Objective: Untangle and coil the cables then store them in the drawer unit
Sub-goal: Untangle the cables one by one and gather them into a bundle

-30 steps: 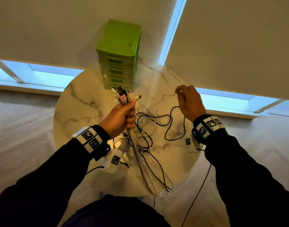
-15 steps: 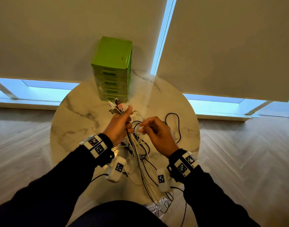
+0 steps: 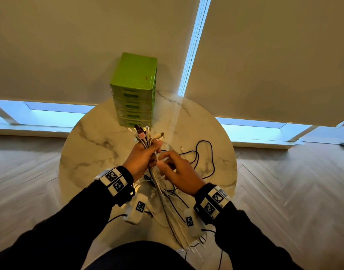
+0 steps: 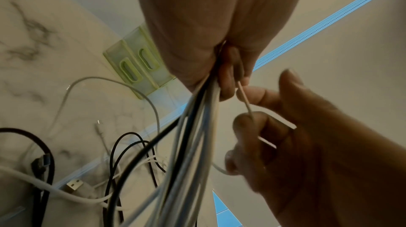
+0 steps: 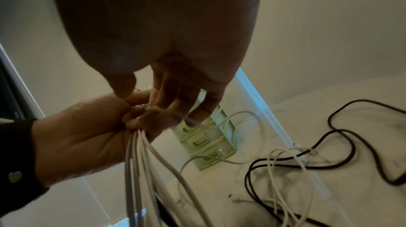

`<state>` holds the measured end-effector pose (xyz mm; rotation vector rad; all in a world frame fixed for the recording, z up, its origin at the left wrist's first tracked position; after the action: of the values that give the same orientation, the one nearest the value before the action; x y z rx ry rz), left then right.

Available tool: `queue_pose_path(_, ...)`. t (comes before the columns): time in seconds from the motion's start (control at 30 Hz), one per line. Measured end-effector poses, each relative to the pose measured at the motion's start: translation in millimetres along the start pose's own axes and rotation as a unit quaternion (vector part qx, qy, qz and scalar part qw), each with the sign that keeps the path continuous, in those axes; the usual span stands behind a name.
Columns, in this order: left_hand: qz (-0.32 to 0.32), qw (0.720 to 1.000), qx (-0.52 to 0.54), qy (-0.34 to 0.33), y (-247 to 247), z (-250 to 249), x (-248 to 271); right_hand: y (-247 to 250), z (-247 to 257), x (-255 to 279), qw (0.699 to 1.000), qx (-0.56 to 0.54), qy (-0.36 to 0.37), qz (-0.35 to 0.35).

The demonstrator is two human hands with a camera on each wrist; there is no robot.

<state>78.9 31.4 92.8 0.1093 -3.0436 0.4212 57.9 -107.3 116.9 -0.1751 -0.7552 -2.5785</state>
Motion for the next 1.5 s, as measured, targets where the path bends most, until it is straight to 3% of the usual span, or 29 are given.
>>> queue_pose_path(0.23, -0.009, 1.000, 0.009, -0.013, 2.5, 1.8, 2.4, 3.6, -3.0, -20.0, 0.992, 0.124, -0.034, 0.006)
queue_pose_path(0.37, -0.053, 0.997, 0.054, -0.001, 6.2, 2.7, 2.0, 23.9, -2.2, -19.2, 0.991, 0.093, -0.048, -0.089)
queue_pose_path(0.47, -0.022, 0.997, 0.078, -0.012, 1.6, -1.6, 6.2, 32.1, 11.5, -16.0, 0.981, 0.159, -0.004, -0.109)
queue_pose_path(0.6, 0.009, 0.997, 0.069, -0.029, -7.2, -6.8, 13.0, 17.5, 33.2, -12.8, 0.932, 0.344, 0.061, -0.101)
queue_pose_path(0.8, -0.014, 0.999, 0.042, -0.022, -9.1, -2.6, 13.5, -0.1, 41.8, -13.3, 0.862, 0.486, 0.094, -0.106)
queue_pose_path(0.9, -0.027, 0.999, 0.031, -0.036, -4.8, -3.0, 15.0, 4.2, 45.3, -10.0, 0.897, 0.426, 0.068, -0.100)
queue_pose_path(1.1, -0.105, 0.990, 0.055, -0.070, 12.4, -17.6, 8.3, -0.3, -23.1, -18.2, 0.918, 0.375, -0.081, 0.100)
queue_pose_path(1.23, -0.155, 0.982, 0.066, -0.084, 36.5, -33.1, -4.7, -7.7, -69.0, 0.7, 0.956, 0.166, -0.151, 0.191)
queue_pose_path(1.37, -0.153, 0.977, 0.116, -0.087, 41.7, -40.9, -7.9, -19.0, -70.6, 5.6, 0.972, 0.113, -0.076, 0.189)
queue_pose_path(1.5, -0.148, 0.978, 0.119, -0.086, 43.6, -51.4, -6.4, -9.3, -60.3, 0.3, 0.987, 0.091, -0.057, 0.119)
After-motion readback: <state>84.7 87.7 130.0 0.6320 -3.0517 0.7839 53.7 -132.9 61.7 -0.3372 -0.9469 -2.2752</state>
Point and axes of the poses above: each hand's wrist, its own x-axis away from the middle knuckle, its own y-axis out of the back of the hand, z = x × y, the point moved 5 cm from there along -x, towards the middle knuckle, and after that the axes turned 15 degrees about -y, right-handed, at the moved point
